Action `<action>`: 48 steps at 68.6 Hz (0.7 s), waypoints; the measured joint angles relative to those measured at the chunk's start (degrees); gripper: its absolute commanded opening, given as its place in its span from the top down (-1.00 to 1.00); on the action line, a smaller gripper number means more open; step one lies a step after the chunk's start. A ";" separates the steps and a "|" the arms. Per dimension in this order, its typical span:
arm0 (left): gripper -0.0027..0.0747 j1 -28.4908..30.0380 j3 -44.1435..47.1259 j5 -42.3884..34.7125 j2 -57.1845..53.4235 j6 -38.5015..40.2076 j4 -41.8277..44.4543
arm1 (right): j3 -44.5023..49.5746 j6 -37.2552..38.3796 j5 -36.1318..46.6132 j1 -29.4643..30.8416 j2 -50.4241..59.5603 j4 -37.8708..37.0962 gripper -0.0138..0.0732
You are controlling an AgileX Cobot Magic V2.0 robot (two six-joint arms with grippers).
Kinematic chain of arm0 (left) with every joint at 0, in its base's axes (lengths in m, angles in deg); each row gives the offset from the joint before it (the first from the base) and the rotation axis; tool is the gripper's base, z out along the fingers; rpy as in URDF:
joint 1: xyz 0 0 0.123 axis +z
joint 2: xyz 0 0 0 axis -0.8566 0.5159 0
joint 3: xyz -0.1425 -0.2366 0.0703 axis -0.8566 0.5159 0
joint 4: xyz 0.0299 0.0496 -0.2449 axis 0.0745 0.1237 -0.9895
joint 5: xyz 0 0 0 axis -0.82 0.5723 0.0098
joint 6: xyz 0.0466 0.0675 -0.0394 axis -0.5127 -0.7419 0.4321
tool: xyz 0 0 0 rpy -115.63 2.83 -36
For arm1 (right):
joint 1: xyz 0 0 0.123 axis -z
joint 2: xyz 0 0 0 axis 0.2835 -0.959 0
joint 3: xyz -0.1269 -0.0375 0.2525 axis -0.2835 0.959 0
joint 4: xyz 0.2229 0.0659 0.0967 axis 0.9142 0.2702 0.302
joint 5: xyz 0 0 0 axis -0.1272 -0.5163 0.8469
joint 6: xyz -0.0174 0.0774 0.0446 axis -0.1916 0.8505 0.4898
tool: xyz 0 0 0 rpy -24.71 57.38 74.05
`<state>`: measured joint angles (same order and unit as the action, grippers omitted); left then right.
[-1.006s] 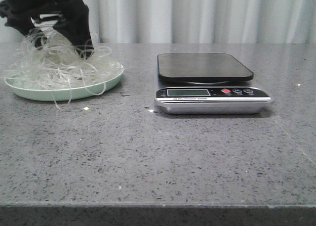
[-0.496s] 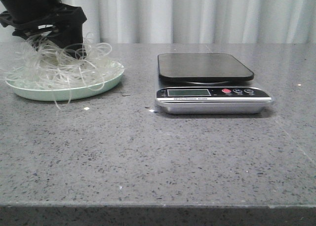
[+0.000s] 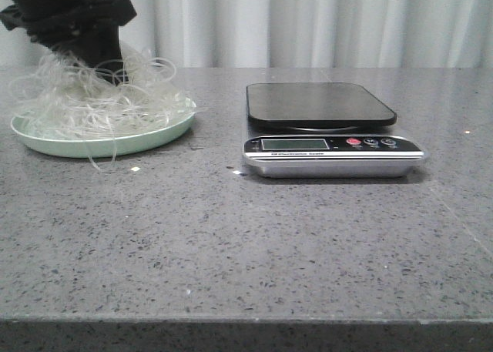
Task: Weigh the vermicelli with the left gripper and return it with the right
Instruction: 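Lower the left gripper into the vermicelli pile and close on it, then lift the vermicelli with the left gripper and carry it toward the scale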
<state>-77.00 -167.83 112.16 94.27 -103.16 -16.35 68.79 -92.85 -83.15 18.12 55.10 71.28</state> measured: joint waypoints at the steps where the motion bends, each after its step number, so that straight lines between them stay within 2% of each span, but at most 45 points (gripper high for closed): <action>1: 0.56 0.00 -1.01 0.78 0.00 0.00 0.00 | 0.00 0.00 0.00 0.00 0.00 0.00 0.33; 28: 0.56 -0.81 -19.60 9.07 0.12 0.00 0.00 | 0.00 0.00 0.00 0.00 0.00 0.00 0.33; 37: 0.56 -3.42 -26.49 10.72 0.12 0.00 -0.90 | 0.00 0.00 0.00 0.00 0.00 0.00 0.33; 48: 0.56 -8.00 -29.92 10.87 0.12 0.00 -2.43 | 0.00 0.00 0.00 0.00 0.00 0.00 0.33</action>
<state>-85.00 -197.76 123.03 94.39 -103.16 -18.78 68.79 -92.85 -83.15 18.12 55.10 71.28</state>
